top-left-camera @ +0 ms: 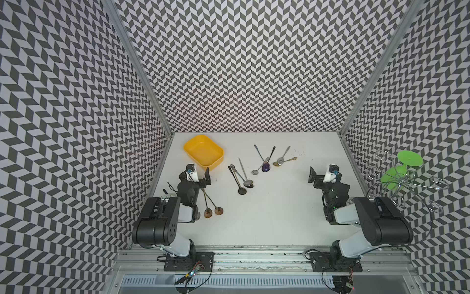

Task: Put the spoon into the storage box
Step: Pick up the storage box at the corner of the board.

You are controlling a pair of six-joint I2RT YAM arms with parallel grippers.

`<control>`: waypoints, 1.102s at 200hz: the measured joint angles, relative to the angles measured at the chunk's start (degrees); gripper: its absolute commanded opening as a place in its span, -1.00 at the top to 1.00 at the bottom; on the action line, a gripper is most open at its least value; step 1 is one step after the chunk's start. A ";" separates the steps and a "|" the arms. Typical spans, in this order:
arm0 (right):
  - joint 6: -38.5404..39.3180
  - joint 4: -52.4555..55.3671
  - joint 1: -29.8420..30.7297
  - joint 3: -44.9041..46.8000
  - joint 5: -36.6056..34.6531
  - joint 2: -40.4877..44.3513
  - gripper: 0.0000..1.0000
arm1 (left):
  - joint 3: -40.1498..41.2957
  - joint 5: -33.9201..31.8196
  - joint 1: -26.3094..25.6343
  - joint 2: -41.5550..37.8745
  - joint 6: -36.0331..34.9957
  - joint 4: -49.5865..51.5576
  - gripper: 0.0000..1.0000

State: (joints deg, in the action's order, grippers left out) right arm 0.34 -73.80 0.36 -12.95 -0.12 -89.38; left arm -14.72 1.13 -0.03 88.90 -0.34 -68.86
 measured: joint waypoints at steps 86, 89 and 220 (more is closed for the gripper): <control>0.00 0.00 0.00 0.00 0.02 0.00 -0.99 | 0.00 0.00 0.02 0.00 0.00 0.00 -0.99; 0.00 0.00 0.00 0.00 0.02 0.00 -0.99 | 0.00 0.00 0.00 0.00 0.00 -0.02 -0.99; 0.04 1.05 0.00 0.00 0.46 1.62 -0.99 | -4.98 -1.18 0.02 -1.73 0.11 8.66 -0.99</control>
State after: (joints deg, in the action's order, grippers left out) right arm 0.38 -72.75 0.36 -12.95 0.34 -87.77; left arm -19.70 -0.05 -0.01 87.18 -0.23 -60.20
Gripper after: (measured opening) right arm 0.997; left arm 0.993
